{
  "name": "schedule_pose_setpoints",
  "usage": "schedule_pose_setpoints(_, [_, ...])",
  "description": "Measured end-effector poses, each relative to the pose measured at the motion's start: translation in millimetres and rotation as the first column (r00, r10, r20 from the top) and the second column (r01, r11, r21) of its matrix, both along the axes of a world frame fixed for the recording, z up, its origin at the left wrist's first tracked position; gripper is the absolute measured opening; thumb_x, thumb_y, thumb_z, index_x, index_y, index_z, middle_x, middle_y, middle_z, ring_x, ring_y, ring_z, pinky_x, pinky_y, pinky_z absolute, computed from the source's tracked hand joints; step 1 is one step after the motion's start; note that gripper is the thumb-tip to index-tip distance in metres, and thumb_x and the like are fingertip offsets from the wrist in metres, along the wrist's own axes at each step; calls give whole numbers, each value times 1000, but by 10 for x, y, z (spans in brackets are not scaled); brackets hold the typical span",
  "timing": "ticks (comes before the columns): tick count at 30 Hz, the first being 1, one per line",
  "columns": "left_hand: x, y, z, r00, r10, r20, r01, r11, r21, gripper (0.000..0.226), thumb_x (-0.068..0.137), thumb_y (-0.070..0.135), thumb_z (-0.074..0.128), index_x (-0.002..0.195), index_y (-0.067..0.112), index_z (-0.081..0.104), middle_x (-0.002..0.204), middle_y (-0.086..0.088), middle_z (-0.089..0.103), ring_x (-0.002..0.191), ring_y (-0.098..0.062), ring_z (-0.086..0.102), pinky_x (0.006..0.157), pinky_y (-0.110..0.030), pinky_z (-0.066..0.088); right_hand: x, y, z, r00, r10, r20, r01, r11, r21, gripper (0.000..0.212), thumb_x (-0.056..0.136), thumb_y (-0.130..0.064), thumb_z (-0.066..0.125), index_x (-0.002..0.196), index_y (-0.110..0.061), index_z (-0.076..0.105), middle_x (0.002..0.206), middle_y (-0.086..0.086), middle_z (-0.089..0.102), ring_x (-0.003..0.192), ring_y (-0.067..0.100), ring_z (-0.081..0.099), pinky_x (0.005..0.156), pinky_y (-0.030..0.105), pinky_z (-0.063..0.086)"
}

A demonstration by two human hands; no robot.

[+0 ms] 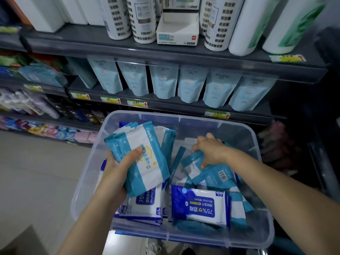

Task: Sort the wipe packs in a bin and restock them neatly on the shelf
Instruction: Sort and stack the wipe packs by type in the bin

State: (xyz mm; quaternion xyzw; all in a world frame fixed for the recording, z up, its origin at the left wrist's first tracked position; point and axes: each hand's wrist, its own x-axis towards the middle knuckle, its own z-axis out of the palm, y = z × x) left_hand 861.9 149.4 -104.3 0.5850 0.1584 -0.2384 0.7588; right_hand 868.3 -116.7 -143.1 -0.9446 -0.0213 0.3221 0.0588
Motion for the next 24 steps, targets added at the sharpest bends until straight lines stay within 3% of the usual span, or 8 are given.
schedule_pose_setpoints(4, [14,-39,51,1000,-16,26,16,1000,-13,74,64,31,75,131,25,45,115,-5,69,97,-25,69,71,-42,59,-131,-23,44,994,-21,105,20,1000,8,48,77,-26,74,120,-22,54,128,3,48,131,26,30,117,47,11])
schedule_pose_setpoints(5, [13,-50,72,999,-18,32,19,1000,-18,74,64,31,76,131,25,45,115,-5,69,97,-25,70,70,-41,58,-163,-42,71,991,-36,130,34,999,23,41,77,-26,74,113,-22,54,123,5,54,127,27,38,115,41,18])
schedule_pose_setpoints(7, [14,-61,107,999,-20,37,21,999,-28,74,66,29,82,130,26,45,115,-5,69,97,-25,70,70,-40,58,-225,-86,183,969,-99,224,84,993,77,32,77,-29,74,100,-22,53,110,4,61,109,24,51,94,31,37])
schedule_pose_setpoints(9, [14,-62,141,999,-20,43,21,999,-45,70,68,28,77,130,26,45,115,-4,69,97,-25,69,70,-40,58,-280,-111,347,921,-247,302,189,960,208,28,77,-29,75,97,-21,56,99,0,65,95,21,59,79,32,46])
schedule_pose_setpoints(15, [1,-45,200,997,-38,73,43,997,-59,66,69,26,74,128,23,45,113,-6,69,94,-24,70,70,-40,58,-320,-11,843,801,-535,269,296,745,598,15,74,-20,78,81,-18,65,82,3,67,75,16,62,64,27,47])
schedule_pose_setpoints(19, [0,4,196,996,-57,70,63,995,-76,73,66,31,76,131,24,43,114,-5,69,96,-25,70,75,-44,58,-336,98,1003,826,-502,254,271,750,603,17,77,-23,76,68,-27,62,76,7,65,70,14,56,63,30,42])
schedule_pose_setpoints(21, [9,39,181,996,-67,63,72,994,-87,75,66,32,77,132,24,42,115,-6,69,98,-26,69,79,-47,57,-349,153,1107,850,-456,262,224,764,605,23,82,-19,71,66,-31,58,73,-2,62,73,13,56,67,28,42])
schedule_pose_setpoints(24, [19,90,156,995,-79,68,85,992,-96,76,66,34,77,133,25,41,118,-6,67,100,-26,69,84,-48,55,-327,270,1320,898,-294,328,85,846,526,20,89,-11,61,81,-28,64,87,-11,60,91,12,54,82,20,42])
